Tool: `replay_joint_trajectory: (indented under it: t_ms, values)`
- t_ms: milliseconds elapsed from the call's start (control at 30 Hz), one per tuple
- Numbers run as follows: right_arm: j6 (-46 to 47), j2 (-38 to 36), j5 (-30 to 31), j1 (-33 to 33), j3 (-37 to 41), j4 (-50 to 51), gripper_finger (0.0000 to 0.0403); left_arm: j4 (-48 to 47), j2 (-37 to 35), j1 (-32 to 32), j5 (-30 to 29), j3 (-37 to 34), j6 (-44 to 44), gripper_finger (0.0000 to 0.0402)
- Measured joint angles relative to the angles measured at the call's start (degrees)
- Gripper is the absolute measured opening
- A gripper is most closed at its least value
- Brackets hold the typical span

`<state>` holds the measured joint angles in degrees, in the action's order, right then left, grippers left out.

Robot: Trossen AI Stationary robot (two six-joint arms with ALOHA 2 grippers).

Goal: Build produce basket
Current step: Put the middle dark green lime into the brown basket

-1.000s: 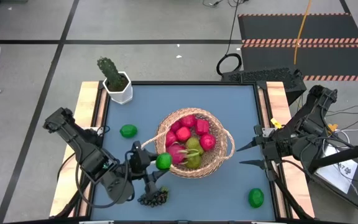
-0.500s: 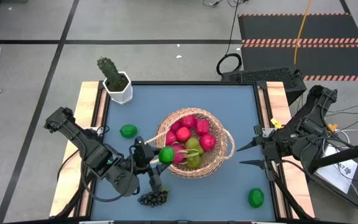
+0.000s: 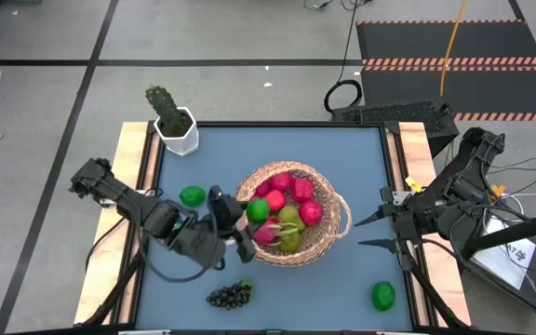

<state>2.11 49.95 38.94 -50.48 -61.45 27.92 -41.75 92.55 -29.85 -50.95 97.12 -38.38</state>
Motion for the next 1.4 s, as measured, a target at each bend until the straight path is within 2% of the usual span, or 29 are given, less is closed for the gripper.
replay_joint_trajectory:
  t_ms: [300,500,567,1067,1400]
  values:
    - [-0.01,-0.02,0.00,0.01,0.00,0.02,0.0180,10.04,2.66,10.93,1.56,-0.04,5.97,0.0230]
    - [0.00,-0.02,0.00,0.00,0.00,0.24,0.0180,14.60,4.93,17.47,19.95,-0.04,8.45,0.0230]
    - [0.00,-0.02,-0.01,0.01,-0.02,0.24,0.0180,15.75,5.88,18.37,23.56,-0.04,9.57,0.0230]
    - [0.00,-0.02,-0.02,0.01,-0.02,0.24,0.0180,16.07,14.67,19.65,22.45,-0.04,15.34,0.0230]
    - [-0.46,-0.02,-0.02,0.00,-0.02,0.22,0.0180,16.39,17.25,19.69,22.42,-0.02,15.82,0.0230]
